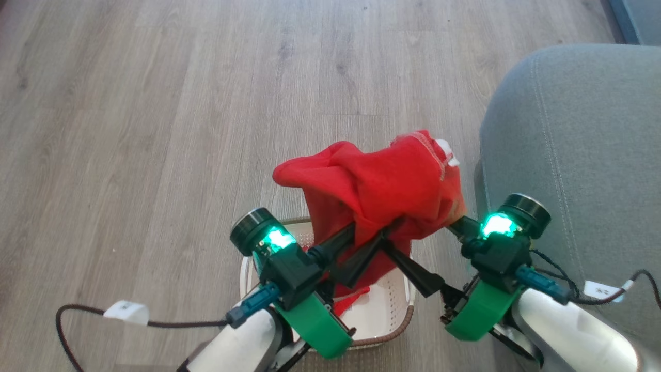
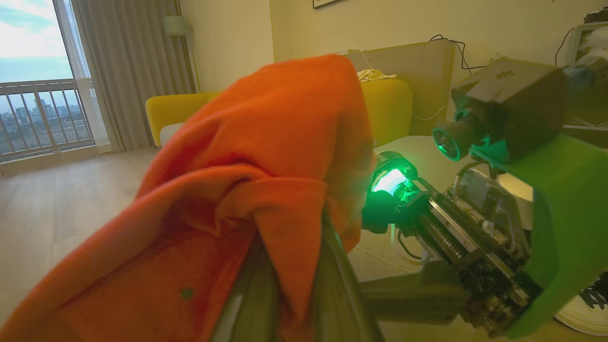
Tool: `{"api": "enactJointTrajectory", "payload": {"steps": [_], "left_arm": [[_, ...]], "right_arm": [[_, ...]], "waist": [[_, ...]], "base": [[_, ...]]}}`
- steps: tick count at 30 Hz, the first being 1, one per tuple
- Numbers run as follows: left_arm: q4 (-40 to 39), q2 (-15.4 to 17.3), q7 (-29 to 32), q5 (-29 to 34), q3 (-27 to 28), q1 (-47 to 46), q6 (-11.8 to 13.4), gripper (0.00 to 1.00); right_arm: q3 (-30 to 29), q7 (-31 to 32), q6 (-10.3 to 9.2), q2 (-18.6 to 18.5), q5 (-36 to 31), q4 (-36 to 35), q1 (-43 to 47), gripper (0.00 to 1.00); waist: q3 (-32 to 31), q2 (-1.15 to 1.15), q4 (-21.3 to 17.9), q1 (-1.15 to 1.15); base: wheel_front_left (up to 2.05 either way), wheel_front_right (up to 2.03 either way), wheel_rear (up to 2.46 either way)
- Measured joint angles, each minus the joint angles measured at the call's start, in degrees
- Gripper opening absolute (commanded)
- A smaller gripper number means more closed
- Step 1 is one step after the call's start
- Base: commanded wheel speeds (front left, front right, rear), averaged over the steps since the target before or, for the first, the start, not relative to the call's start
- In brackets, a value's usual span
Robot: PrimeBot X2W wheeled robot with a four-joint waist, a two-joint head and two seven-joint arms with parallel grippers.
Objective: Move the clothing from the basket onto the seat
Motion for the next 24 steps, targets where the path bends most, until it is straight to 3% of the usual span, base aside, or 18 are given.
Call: {"api": "enactJointTrajectory", "payload": {"steps": [10,11,12,21,22,23,24], "left_arm": [[1.36,0.15,0.0,-4.11,-2.37,-0.86,0.0,0.0],[1.4,0.15,0.0,-4.11,-2.35,-0.86,0.0,0.0],[1.45,0.15,0.0,-4.11,-2.31,-0.86,0.0,0.0],[1.14,-0.08,-0.01,-4.12,-1.78,-0.86,0.0,0.03],[0.93,-0.16,-0.01,-4.44,-1.79,-0.85,0.0,0.44],[0.55,-0.26,-0.01,-4.85,-1.72,-0.84,0.0,1.0],[-0.12,-0.37,-0.01,-5.05,-1.63,-0.81,0.0,1.0]], "right_arm": [[2.52,0.0,0.0,2.44,-1.09,2.14,-1.98,1.0],[2.46,0.0,0.0,2.82,-1.05,2.4,-1.98,0.86],[2.27,0.0,0.0,3.09,-1.05,2.59,-1.96,0.01],[-2.45,0.0,0.02,5.48,-0.6,2.32,-0.83,0.0],[-3.23,0.0,0.03,5.77,-1.11,2.03,-0.28,0.0],[-3.99,0.0,0.03,6.1,-1.88,1.68,0.19,0.0],[-5.0,0.0,0.01,6.53,-2.54,1.35,0.66,0.0]], "waist": [[-0.88,0.0,0.96,0.0],[-0.94,0.0,1.07,0.0],[-0.98,0.0,1.18,0.0],[-0.92,0.0,1.81,0.0],[-0.9,0.0,1.83,0.0],[-0.87,0.0,1.87,0.0],[-0.8,0.0,1.92,0.0]], "base": [[0.0,0.0,0.0],[0.0,0.0,0.0],[0.0,0.0,0.0],[0.0,0.0,0.0],[0.0,0.0,0.0],[0.0,0.0,0.0],[0.0,0.0,0.0]]}}
